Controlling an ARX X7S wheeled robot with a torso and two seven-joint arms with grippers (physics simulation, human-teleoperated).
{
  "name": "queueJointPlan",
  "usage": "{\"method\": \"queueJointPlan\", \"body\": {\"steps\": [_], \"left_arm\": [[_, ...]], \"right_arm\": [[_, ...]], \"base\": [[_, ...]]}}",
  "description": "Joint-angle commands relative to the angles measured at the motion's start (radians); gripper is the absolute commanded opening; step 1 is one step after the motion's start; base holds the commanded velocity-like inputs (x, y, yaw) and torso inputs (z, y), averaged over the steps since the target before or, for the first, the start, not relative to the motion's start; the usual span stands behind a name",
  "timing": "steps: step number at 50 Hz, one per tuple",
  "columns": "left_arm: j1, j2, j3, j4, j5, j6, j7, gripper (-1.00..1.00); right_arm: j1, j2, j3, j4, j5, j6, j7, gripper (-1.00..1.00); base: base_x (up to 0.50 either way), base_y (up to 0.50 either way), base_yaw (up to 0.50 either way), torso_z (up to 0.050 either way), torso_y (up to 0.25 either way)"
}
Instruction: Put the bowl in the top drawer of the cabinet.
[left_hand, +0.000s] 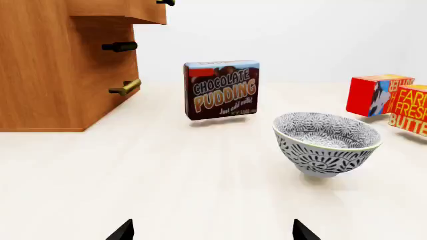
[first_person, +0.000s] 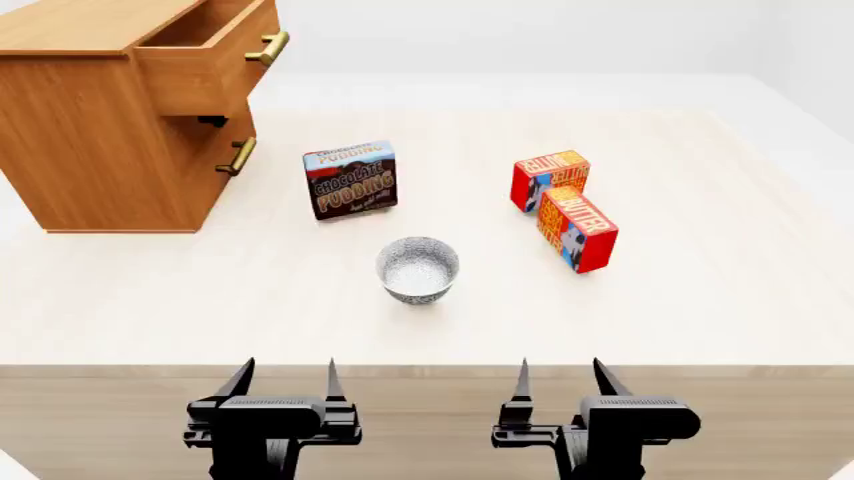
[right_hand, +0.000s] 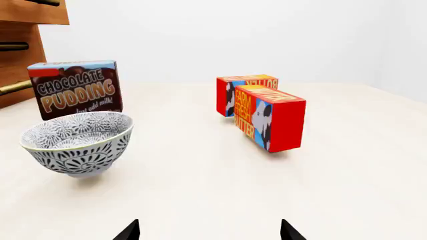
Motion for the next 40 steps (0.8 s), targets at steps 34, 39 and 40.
{"method": "queueJointPlan", "body": {"steps": [34,39,40], "left_arm": [[-0.304,-0.179,0.087,0.267,-0.107,-0.518,-0.101,1.0],[-0.433,-0.209,0.086,0.293,-0.125,-0.659,-0.079,1.0],[-0.461,-0.212,0.082,0.29,-0.136,-0.692,-0.07,1.0]], "right_arm": [[0.264,0.19,-0.067,-0.392,0.125,0.687,0.013,1.0],[0.397,0.215,-0.07,-0.442,0.145,0.87,0.002,1.0],[0.421,0.217,-0.071,-0.443,0.148,0.893,0.0,1.0]], "base": [[0.0,0.0,0.0,0.028,0.0],[0.0,0.0,0.0,0.048,0.0],[0.0,0.0,0.0,0.047,0.0]]}}
